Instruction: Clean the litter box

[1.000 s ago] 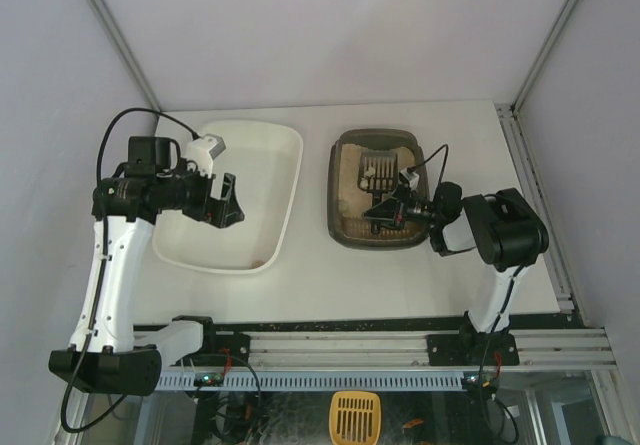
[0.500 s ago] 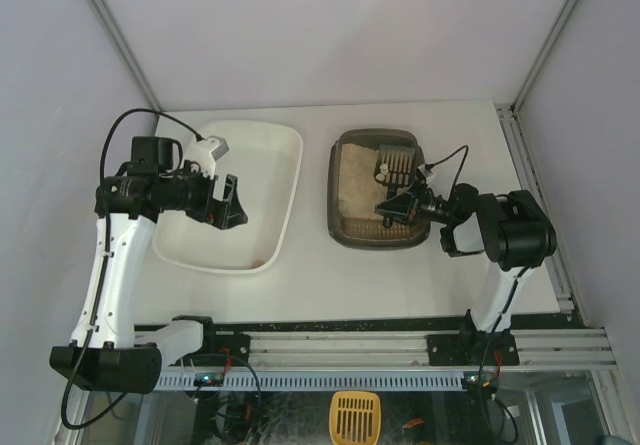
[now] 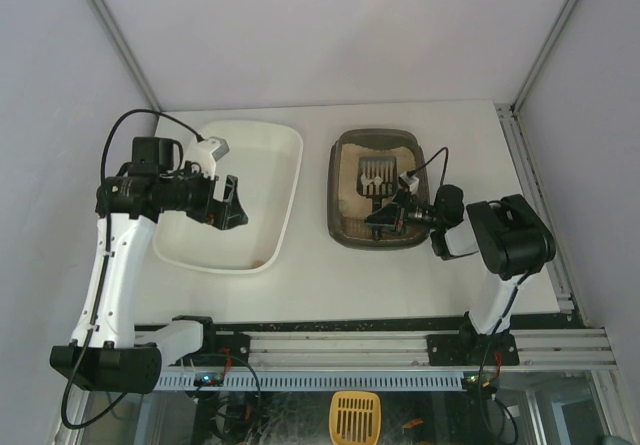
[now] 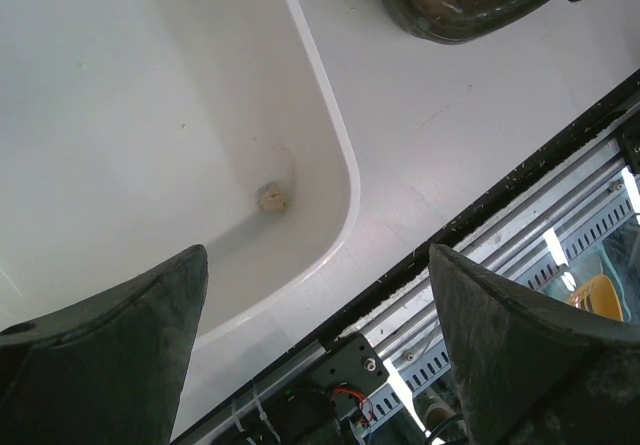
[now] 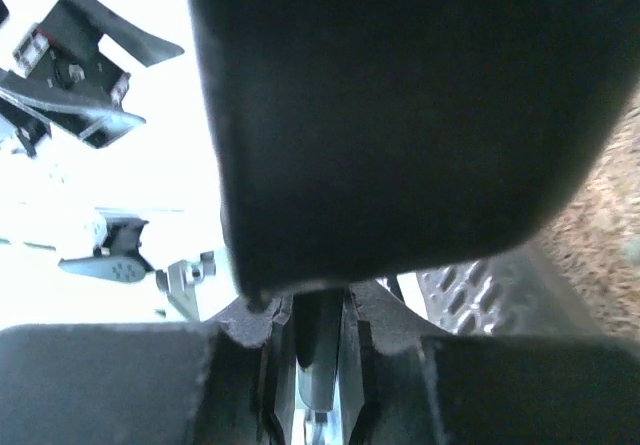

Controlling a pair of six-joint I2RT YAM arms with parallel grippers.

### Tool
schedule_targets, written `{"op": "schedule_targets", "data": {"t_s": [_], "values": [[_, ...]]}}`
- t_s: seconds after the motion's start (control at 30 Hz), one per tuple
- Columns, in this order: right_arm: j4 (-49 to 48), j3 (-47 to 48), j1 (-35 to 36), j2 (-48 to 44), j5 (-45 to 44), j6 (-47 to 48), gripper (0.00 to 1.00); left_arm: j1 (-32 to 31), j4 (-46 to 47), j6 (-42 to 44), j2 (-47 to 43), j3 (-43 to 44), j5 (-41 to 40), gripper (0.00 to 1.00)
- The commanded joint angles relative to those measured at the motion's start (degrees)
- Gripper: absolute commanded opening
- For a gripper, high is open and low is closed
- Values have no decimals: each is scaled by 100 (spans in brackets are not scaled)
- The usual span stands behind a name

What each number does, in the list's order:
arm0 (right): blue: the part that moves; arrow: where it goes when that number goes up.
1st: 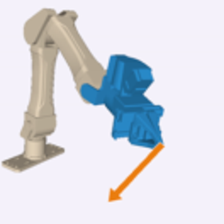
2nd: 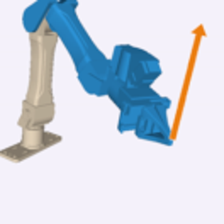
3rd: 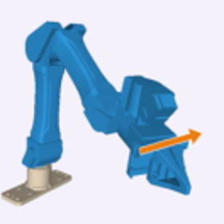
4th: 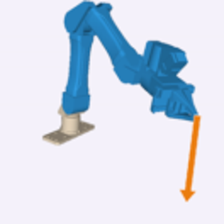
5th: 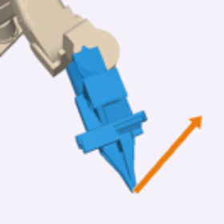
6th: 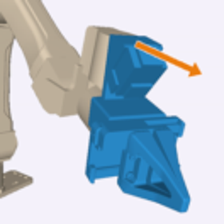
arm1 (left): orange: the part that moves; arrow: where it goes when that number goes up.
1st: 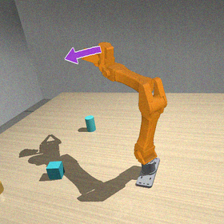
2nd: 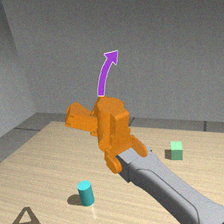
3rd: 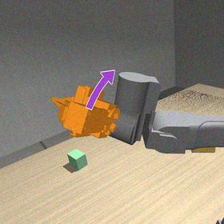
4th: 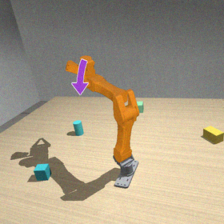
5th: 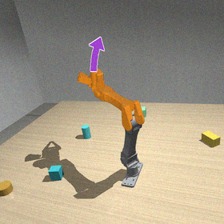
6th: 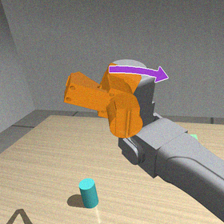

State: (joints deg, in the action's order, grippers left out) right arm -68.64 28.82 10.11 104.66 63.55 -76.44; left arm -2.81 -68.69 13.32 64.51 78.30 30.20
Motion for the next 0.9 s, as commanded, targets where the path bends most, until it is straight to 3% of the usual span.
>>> {"op": "schedule_targets", "data": {"t_s": [0.0,0.03,0.1,0.23,0.27,0.4,0.47,0.6,0.77,0.87], "values": [[-811,18,-243,-66,39,-292,0,34,92,141,-28,-107,56,95],[-1488,26,-391,117,21,-702,0,34,91,136,-31,-109,56,95],[-1607,53,-408,262,16,-943,0,26,84,140,-33,-109,48,95],[530,215,272,-413,-17,489,0,28,84,157,-35,-128,30,95],[676,233,239,-500,-34,554,0,26,89,155,-35,-131,45,95],[-619,158,-308,-121,2,-412,0,34,92,158,-11,-130,74,95],[-839,180,-198,-27,27,-560,0,27,85,163,2,-131,82,95],[1019,324,328,-646,-187,741,0,26,107,158,-2,-190,92,95],[914,395,282,-803,-186,497,0,43,132,77,-51,40,-137,94],[1753,523,464,-1035,-401,862,0,86,173,-45,-35,198,-245,95]]}}
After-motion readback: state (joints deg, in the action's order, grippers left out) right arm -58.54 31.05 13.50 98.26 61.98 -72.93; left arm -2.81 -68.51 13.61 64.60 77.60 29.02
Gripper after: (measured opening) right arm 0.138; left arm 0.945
